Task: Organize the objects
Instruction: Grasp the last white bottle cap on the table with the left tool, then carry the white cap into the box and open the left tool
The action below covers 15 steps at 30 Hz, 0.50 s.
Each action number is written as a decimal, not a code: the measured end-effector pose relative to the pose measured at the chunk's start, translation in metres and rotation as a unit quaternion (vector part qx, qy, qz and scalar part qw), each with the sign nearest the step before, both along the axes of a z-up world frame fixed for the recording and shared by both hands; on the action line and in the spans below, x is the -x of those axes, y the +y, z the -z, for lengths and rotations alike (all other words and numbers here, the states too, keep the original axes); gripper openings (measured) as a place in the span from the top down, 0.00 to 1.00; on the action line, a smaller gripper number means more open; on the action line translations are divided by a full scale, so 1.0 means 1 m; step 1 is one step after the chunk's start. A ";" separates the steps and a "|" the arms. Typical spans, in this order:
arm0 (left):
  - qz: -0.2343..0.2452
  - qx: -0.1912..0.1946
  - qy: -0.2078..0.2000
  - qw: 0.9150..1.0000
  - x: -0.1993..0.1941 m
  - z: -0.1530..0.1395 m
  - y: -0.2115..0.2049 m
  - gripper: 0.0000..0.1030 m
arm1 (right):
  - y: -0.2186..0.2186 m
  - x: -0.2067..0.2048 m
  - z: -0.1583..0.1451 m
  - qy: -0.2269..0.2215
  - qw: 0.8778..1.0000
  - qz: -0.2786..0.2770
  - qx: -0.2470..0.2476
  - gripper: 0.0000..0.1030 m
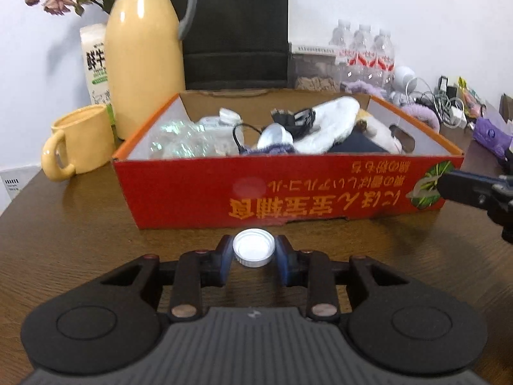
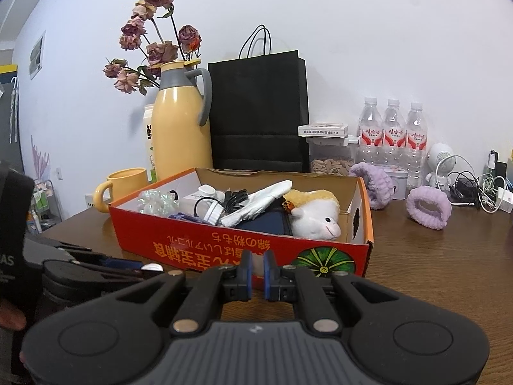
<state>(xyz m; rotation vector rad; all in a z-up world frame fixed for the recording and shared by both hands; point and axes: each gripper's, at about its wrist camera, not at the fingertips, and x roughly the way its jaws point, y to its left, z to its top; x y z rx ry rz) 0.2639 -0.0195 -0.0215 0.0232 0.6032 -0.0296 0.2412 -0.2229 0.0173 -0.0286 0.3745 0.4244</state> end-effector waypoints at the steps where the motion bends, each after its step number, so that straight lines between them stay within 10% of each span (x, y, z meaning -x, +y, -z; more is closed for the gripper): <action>1: 0.000 0.000 -0.006 1.000 0.002 -0.002 0.000 0.72 | 0.000 0.000 0.000 -0.001 1.000 0.000 0.000 0.94; 15: -0.009 0.025 -0.108 0.994 -0.006 -0.074 -0.005 0.71 | 0.025 -0.015 -0.041 -0.060 0.998 -0.017 0.000 0.94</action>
